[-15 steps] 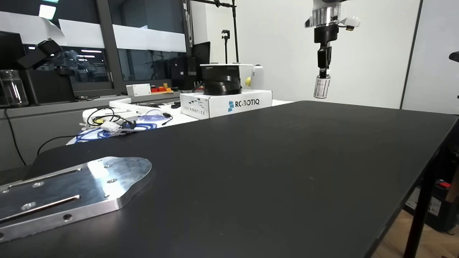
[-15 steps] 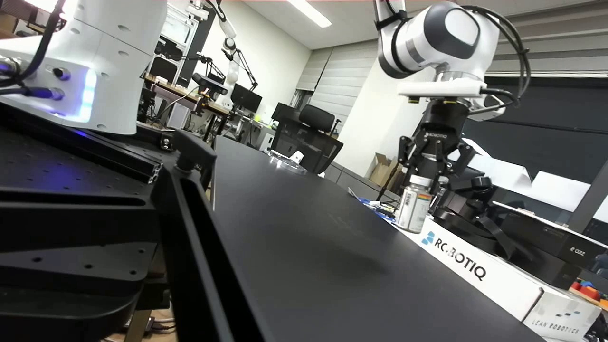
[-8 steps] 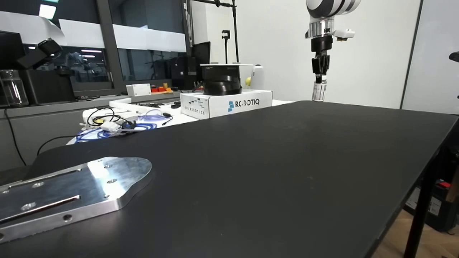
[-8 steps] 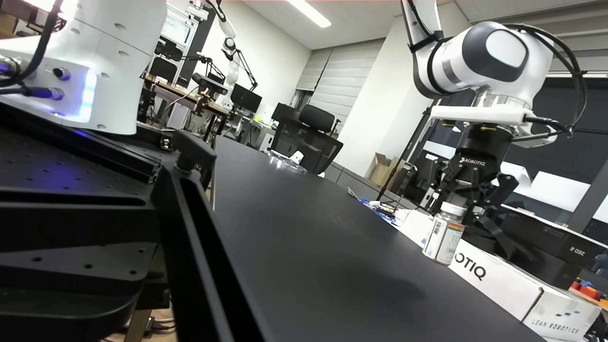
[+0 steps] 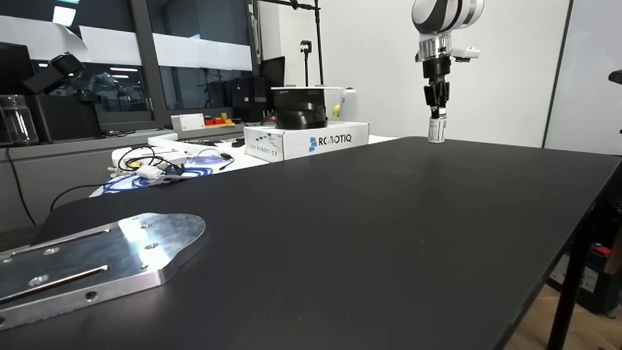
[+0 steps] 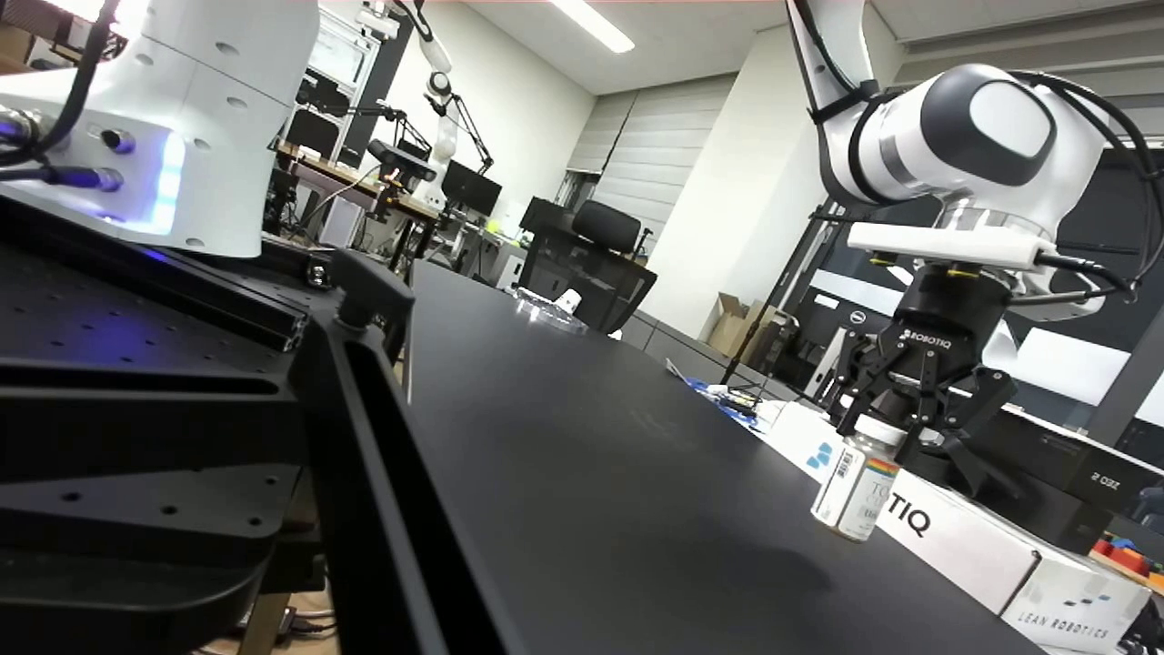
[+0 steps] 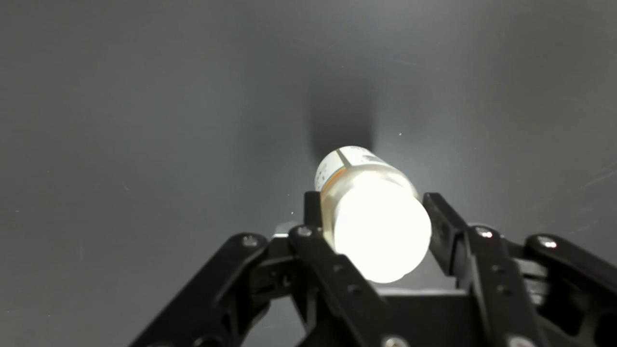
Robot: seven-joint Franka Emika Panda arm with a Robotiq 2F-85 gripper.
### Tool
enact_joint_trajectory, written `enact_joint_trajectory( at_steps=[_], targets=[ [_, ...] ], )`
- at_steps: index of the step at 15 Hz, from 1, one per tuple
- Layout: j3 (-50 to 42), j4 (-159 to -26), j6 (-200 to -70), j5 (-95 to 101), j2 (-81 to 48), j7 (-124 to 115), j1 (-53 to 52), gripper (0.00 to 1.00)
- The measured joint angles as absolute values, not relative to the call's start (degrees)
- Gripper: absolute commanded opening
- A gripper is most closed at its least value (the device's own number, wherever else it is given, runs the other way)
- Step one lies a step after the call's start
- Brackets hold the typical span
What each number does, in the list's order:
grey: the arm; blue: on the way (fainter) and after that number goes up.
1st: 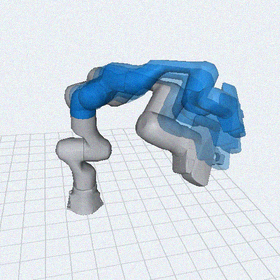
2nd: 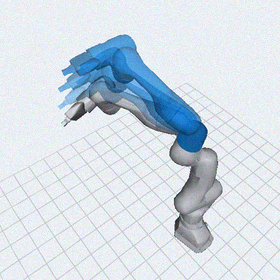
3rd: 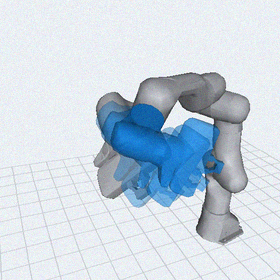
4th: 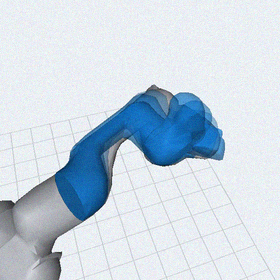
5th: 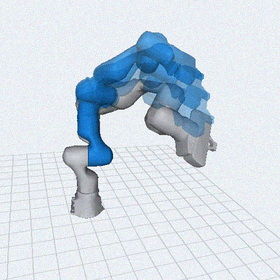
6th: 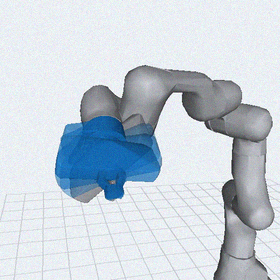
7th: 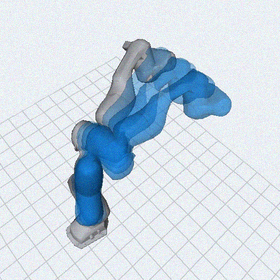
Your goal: Move the white bottle in the left corner of the table
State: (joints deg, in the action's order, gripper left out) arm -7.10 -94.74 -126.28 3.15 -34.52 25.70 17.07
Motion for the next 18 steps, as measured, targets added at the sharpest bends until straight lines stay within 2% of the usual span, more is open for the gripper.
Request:
enact_joint_trajectory(
  at_steps=[9, 10, 14, 18],
  targets=[
    [-7.11, -93.99, -127.97, 3.2, -38.05, 25.78, 18.73, 0.29],
    [-7.11, -93.97, -128.29, 3.2, -38.28, 25.78, 18.89, 0.73],
    [-7.03, -93.56, -128.41, 3.15, -38.73, 25.78, 19.29, 0.98],
    [-6.06, -91.78, -126.69, 3.16, -37.26, 25.78, 18.97, 1.0]
  ],
)
